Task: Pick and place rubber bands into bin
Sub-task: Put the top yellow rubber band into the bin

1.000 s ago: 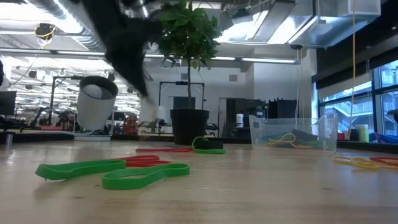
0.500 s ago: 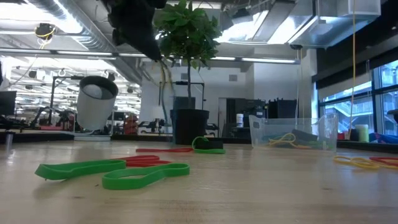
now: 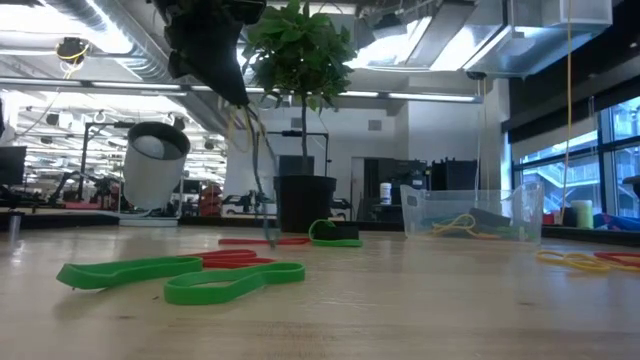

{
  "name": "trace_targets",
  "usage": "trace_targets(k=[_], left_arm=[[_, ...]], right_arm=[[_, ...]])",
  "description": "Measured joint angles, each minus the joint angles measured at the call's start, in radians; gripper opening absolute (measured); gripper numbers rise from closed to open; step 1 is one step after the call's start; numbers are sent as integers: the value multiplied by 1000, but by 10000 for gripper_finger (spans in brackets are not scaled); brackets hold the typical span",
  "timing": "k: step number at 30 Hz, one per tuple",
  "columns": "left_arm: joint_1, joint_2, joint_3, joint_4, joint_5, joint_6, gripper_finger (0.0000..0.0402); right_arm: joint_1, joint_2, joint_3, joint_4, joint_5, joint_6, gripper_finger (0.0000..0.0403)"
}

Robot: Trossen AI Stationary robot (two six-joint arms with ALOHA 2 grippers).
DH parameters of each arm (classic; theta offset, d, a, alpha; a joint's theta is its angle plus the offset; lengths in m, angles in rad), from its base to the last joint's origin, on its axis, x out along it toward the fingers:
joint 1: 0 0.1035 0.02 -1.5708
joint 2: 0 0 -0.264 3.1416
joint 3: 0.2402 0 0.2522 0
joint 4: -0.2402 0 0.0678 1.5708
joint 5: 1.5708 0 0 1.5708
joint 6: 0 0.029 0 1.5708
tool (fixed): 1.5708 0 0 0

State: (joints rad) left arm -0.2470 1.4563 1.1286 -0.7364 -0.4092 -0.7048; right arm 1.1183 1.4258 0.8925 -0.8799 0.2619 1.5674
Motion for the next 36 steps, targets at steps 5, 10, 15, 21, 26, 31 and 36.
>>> trace_targets(k=[5,10,15,21,26,31,36], left_arm=[[0,0,0,1,0,0,10],[4,0,0,1,-15,1,27],[19,0,0,1,-15,0,39],[27,0,0,0,51,15,11],[27,0,0,1,40,34,6],[27,0,0,2,19,35,17],[27,0,0,2,18,37,27]], right_arm=[[0,0,0,-4,6,0,12],[0,0,0,-4,23,4,12],[0,0,0,-4,34,15,12],[0,0,0,-4,35,15,12],[0,0,0,-4,35,15,12],[0,0,0,-6,35,15,12],[0,0,0,-14,35,15,12]])
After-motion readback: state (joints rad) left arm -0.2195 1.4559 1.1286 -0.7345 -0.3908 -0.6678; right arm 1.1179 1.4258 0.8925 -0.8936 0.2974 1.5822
